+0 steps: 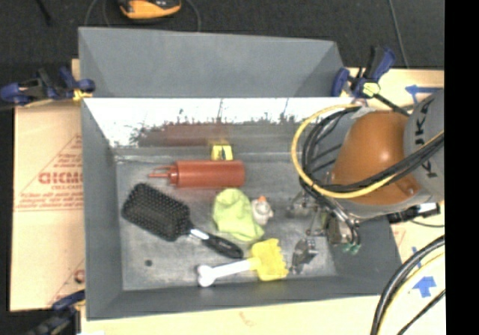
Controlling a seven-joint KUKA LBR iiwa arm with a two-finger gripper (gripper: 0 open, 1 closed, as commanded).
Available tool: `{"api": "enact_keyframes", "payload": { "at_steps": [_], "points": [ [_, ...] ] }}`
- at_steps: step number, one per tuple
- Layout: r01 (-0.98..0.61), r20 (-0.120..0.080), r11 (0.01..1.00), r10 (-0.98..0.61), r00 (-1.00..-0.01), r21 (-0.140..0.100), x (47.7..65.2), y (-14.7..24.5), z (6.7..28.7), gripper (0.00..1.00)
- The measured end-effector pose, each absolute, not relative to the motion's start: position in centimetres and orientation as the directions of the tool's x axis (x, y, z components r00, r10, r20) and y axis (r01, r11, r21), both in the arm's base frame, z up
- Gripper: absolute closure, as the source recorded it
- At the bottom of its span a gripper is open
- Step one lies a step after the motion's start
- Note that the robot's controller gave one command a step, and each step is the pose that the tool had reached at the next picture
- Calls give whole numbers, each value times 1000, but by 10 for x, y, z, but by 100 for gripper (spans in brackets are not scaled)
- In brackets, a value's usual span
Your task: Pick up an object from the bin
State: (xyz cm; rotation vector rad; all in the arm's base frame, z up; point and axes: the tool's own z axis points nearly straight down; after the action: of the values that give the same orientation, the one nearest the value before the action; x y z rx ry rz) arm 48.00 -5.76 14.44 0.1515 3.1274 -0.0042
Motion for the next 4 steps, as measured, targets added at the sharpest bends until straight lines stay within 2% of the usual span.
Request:
{"api": "enact_keyframes", "payload": {
  "at_steps": [1, 2, 3, 4],
  "points": [
    [141, -4, 990, 141, -990, 1, 487, -39, 96, 0],
    [-214, -3, 977, -214, -977, 0, 488, 18, 78, 100],
    [-215, -3, 977, -215, -977, -1, 488, 18, 78, 100],
    [-270, -2, 963, -270, -963, -1, 476, -25, 151, 100]
  ]
}}
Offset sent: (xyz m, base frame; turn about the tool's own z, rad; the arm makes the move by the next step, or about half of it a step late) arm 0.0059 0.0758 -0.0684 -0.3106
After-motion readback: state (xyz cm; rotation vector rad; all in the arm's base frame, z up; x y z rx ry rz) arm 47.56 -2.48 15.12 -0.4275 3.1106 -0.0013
